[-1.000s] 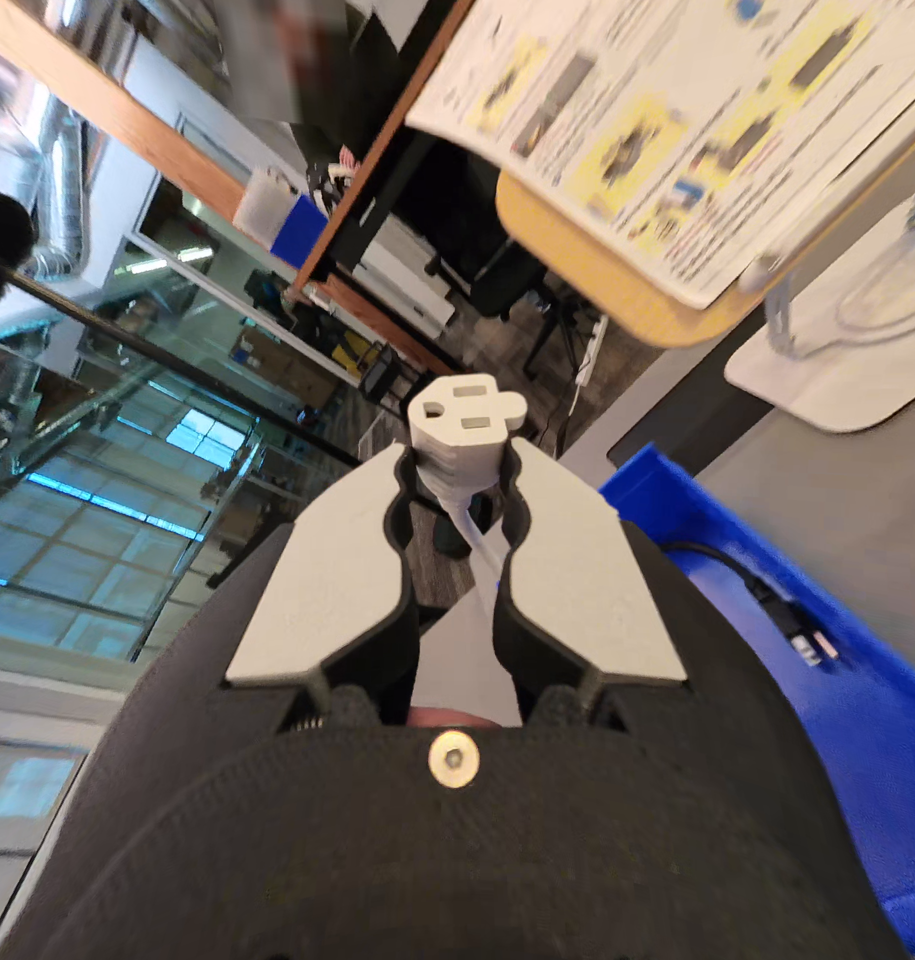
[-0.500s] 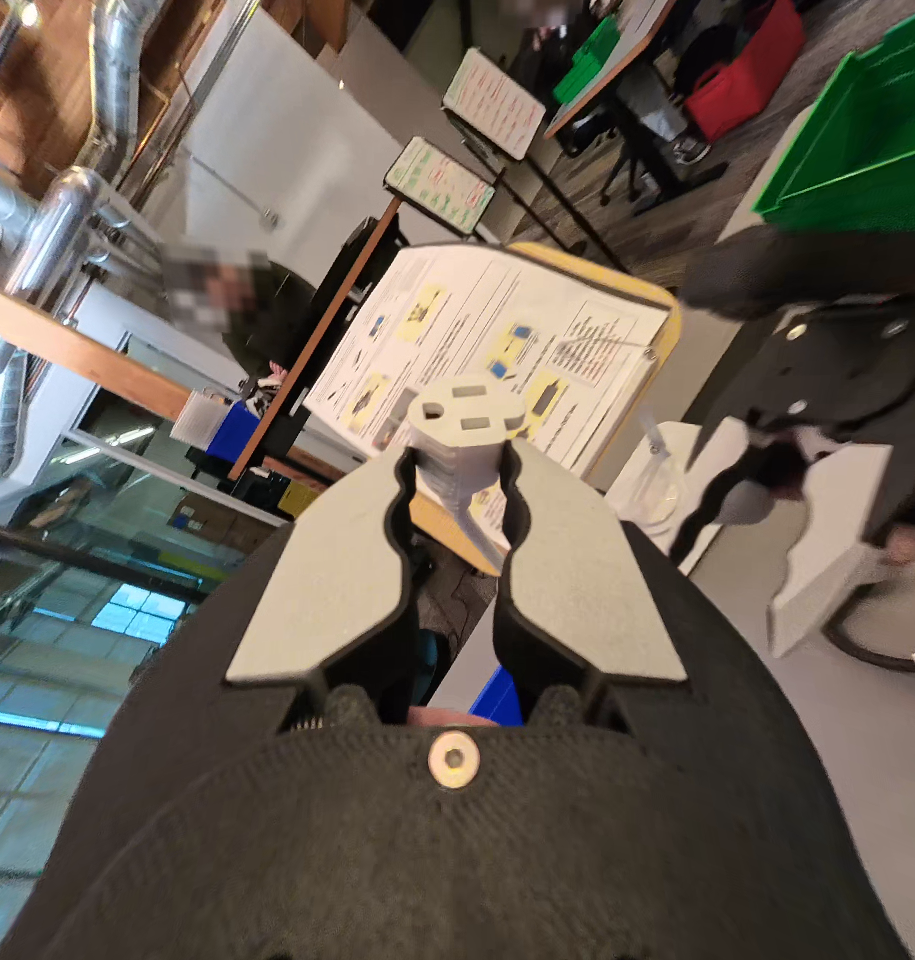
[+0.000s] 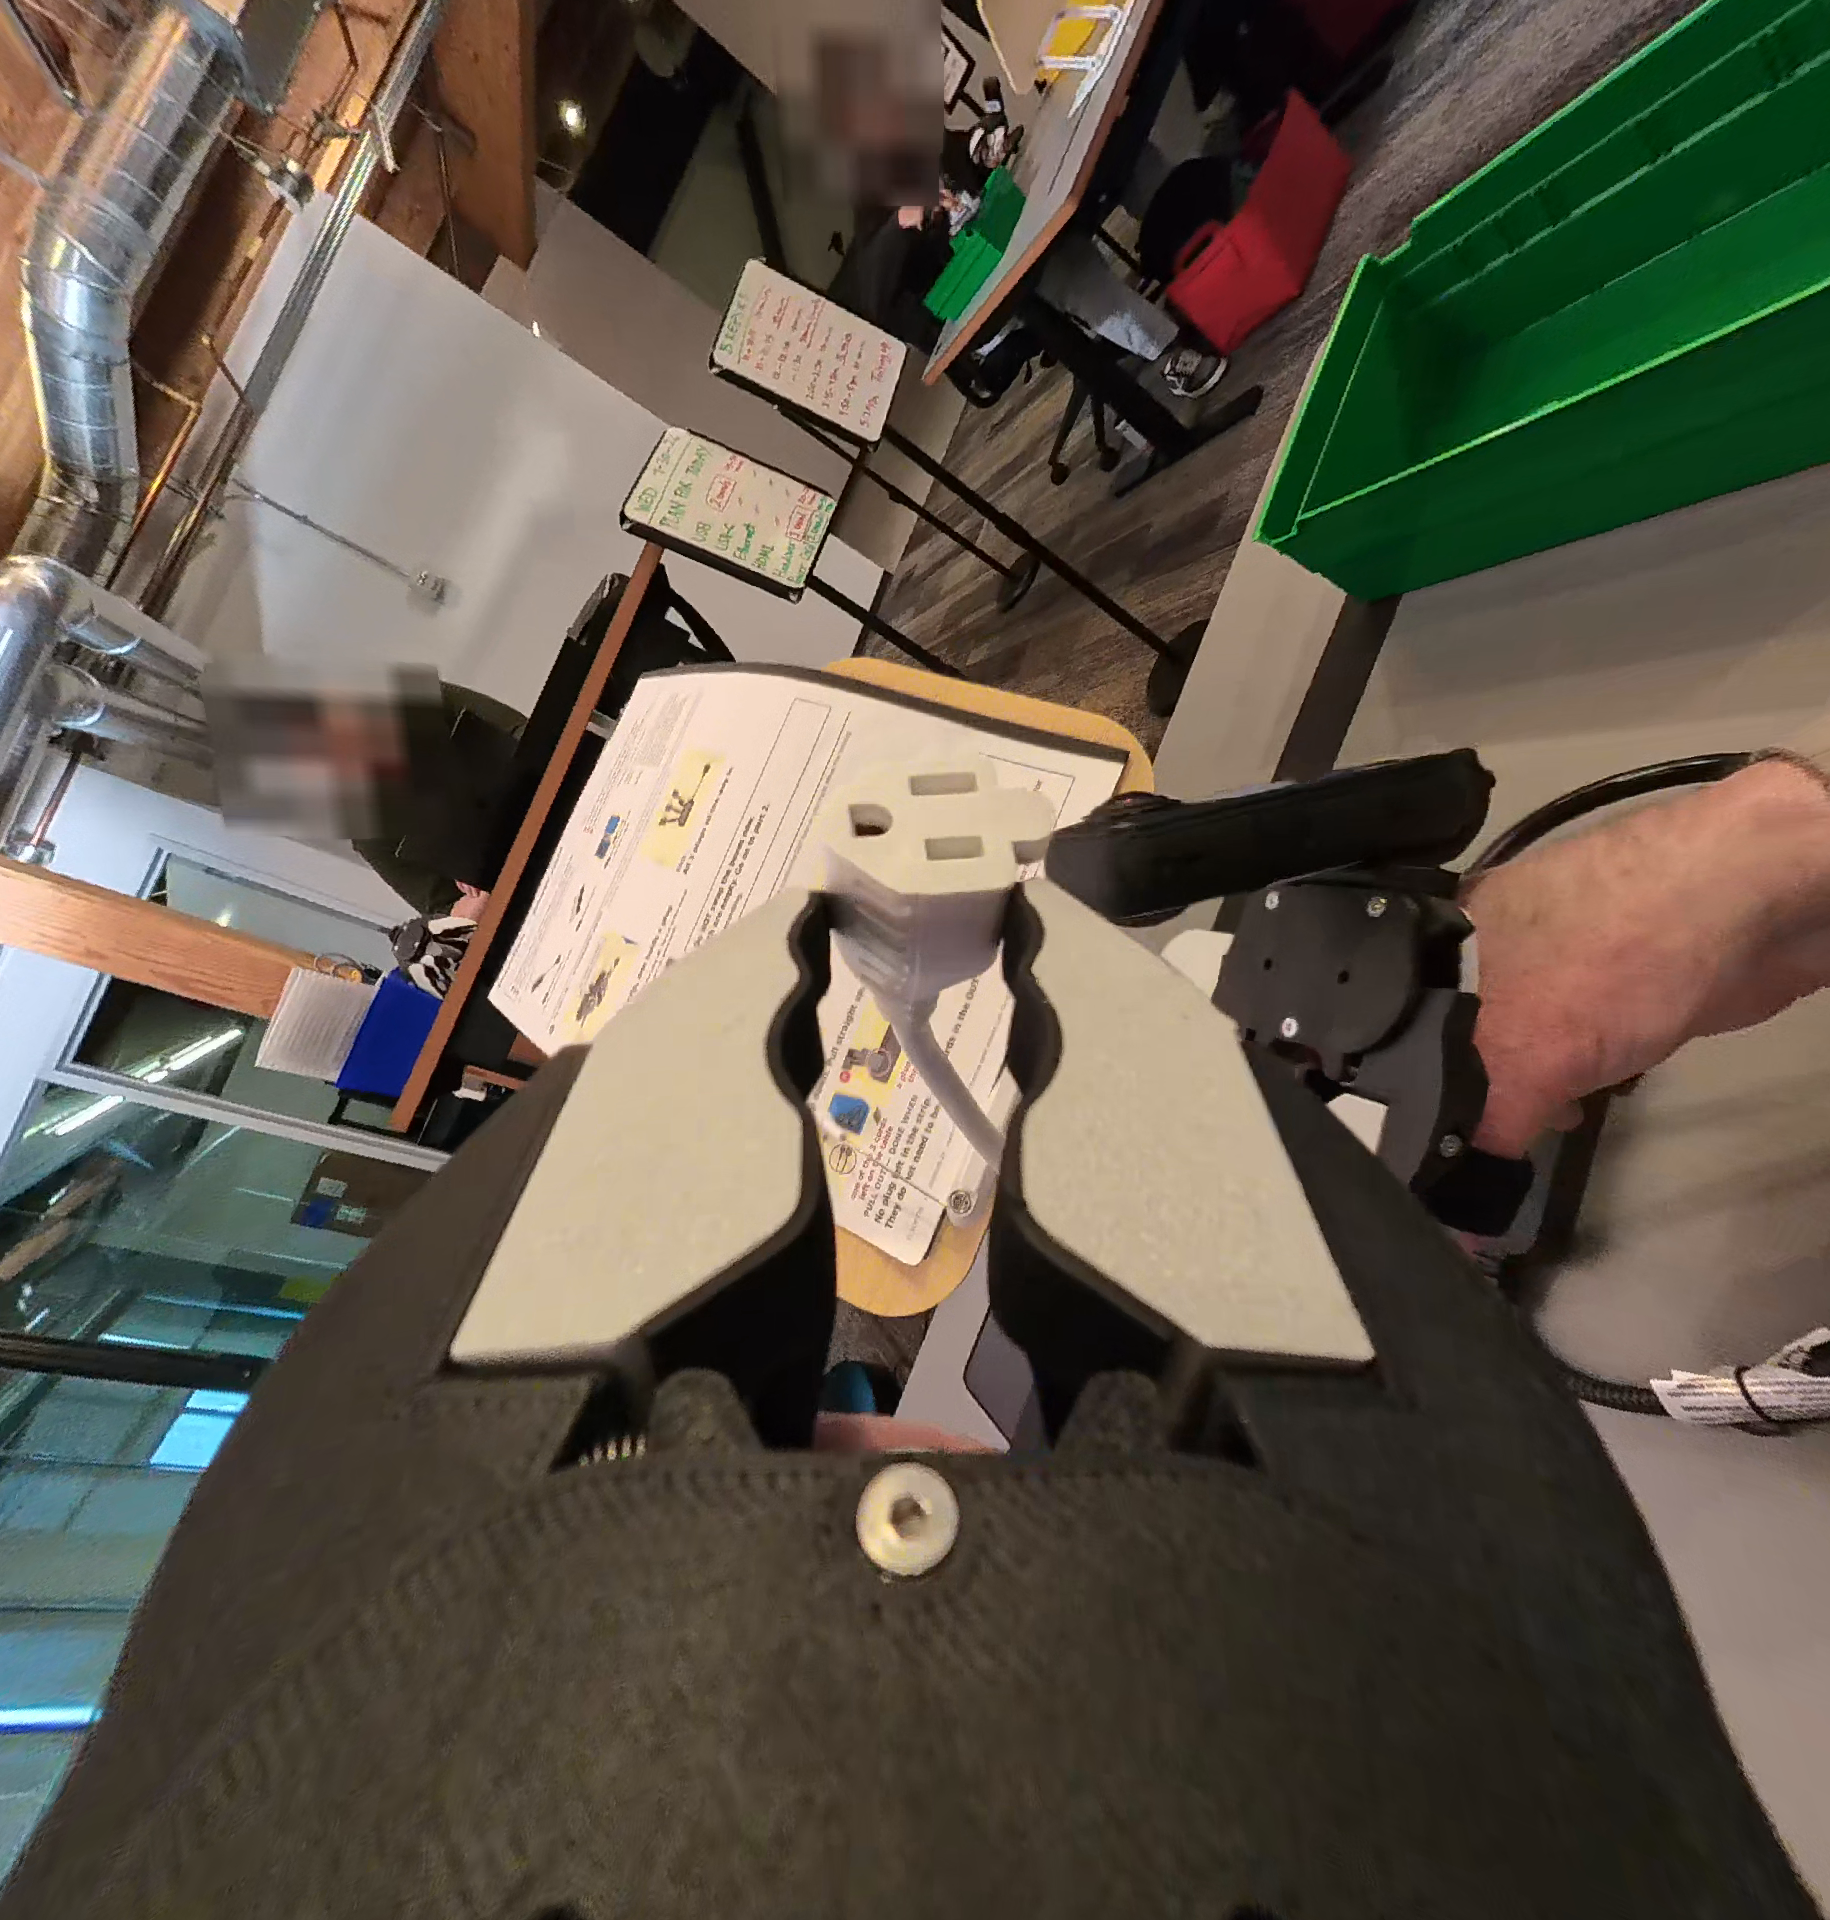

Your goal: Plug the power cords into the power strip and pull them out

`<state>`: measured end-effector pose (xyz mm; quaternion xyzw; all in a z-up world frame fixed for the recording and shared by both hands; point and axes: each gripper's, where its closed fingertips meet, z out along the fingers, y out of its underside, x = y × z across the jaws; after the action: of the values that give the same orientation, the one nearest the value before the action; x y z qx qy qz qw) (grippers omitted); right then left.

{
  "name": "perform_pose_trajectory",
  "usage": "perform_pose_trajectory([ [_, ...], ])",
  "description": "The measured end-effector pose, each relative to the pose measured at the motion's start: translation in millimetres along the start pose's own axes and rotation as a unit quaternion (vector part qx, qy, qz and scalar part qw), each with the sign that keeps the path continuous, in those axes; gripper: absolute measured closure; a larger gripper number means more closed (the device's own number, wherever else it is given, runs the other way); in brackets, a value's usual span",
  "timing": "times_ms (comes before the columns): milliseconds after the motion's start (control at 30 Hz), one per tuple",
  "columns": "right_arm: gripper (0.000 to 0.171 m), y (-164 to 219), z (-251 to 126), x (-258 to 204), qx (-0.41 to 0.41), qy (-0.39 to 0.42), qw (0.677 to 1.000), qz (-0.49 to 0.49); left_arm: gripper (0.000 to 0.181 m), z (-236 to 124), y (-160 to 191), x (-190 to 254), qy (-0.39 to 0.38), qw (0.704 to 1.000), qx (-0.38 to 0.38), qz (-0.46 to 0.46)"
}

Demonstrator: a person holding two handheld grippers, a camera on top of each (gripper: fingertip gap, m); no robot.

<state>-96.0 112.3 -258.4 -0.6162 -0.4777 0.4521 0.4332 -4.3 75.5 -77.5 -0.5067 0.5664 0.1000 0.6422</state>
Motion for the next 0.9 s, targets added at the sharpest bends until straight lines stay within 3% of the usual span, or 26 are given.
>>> perform_pose_trajectory([
  [200,0.150,-16,-4,-7,0.054,-0.027,0.998,0.010,0.147,-3,-24,21,0.031,0.998,0.029,0.042],
  [333,0.150,-32,-12,-18,0.101,-0.058,0.993,0.010,0.120,-3,-39,51,0.075,0.992,0.026,0.096],
  [467,0.151,-55,-31,-25,0.167,-0.078,0.983,-0.003,0.105,-12,-42,68,0.097,0.987,0.019,0.125],
  [567,0.152,-63,-43,-27,0.181,-0.079,0.980,-0.025,0.105,-22,-32,60,0.088,0.993,0.020,0.072],
  [700,0.152,-73,-56,-39,0.194,-0.078,0.974,-0.091,0.111,-33,13,50,0.106,0.987,0.012,-0.119],
  [800,0.152,-81,-67,-59,0.204,-0.081,0.960,-0.172,0.101,-40,53,60,0.180,0.932,0.024,-0.314],
  [867,0.152,-86,-75,-79,0.207,-0.094,0.947,-0.229,0.100,-47,66,69,0.244,0.867,0.065,-0.429],
  [900,0.152,-88,-78,-89,0.208,-0.098,0.938,-0.258,0.100,-53,64,74,0.289,0.819,0.100,-0.485],
])
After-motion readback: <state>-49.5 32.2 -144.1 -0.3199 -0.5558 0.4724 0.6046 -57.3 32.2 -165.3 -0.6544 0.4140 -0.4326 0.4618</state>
